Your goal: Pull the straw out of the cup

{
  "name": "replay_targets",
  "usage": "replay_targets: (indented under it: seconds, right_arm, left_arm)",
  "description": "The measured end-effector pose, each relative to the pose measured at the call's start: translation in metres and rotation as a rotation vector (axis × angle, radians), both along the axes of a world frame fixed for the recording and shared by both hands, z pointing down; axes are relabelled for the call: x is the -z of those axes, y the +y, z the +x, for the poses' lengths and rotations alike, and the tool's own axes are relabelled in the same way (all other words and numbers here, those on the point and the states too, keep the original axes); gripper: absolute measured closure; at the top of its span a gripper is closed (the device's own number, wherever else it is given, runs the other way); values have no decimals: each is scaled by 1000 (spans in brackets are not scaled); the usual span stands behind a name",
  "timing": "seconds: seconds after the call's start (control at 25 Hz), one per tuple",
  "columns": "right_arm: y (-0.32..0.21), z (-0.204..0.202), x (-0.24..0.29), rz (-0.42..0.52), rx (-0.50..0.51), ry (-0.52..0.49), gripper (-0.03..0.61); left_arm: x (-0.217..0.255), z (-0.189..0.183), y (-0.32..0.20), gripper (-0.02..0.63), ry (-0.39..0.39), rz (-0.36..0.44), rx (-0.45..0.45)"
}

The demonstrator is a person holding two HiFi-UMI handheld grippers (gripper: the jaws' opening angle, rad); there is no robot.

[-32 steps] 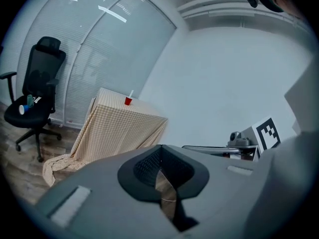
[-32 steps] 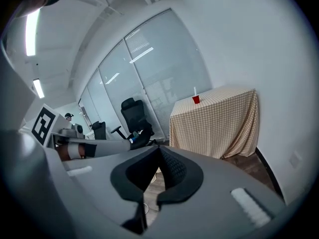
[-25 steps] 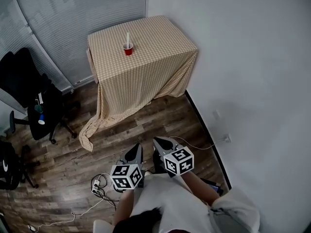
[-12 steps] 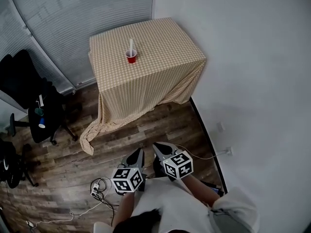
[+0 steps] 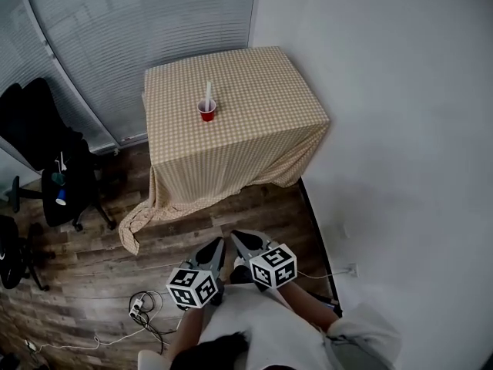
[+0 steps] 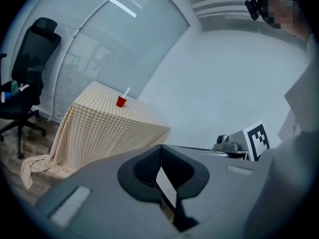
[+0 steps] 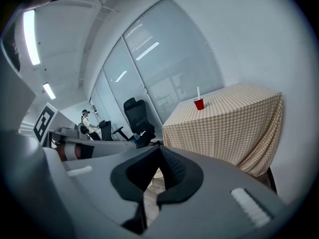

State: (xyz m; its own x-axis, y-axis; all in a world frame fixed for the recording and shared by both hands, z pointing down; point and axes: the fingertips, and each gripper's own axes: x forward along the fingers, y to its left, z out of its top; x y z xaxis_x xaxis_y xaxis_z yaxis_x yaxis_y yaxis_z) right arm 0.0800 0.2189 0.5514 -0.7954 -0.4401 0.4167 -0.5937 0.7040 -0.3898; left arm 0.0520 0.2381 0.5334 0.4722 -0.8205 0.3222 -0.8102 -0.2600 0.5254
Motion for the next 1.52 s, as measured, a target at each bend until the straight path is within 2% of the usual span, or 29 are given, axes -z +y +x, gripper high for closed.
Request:
replay_targets:
  seconds: [0.2,0.4,0.52,0.64,0.88,1.2,1.36,1.52]
  right_arm:
    - [-25,8,0,2,33,26,576]
    - [-43,20,-1,4,73,30,575]
    - [-46,24,-5,-2,100,40,575]
    - [-44,27,-9,-27,106,29,575]
    - [-46,26,-12,-47,132,-5,575]
    - [-59,25,-9,-27,99,-33,575]
    - [-63,24,-9,-14,89,-23,575]
    - [-72,22,-17,-35,89,22,575]
  left_arm:
    - [7,2,-30,600,9,17,56]
    - [5,16,-49,600,-14,8,74]
    - [6,23,-55,598,3,15,84]
    - [6,26,-58,598,19,16,94]
    - [7,39,-67,598,3,12,92]
    - [3,22,-78,599,-4,15,147]
    - [2,19,-85,599,20,20,129]
    - [3,26,-95,598,49,38,52]
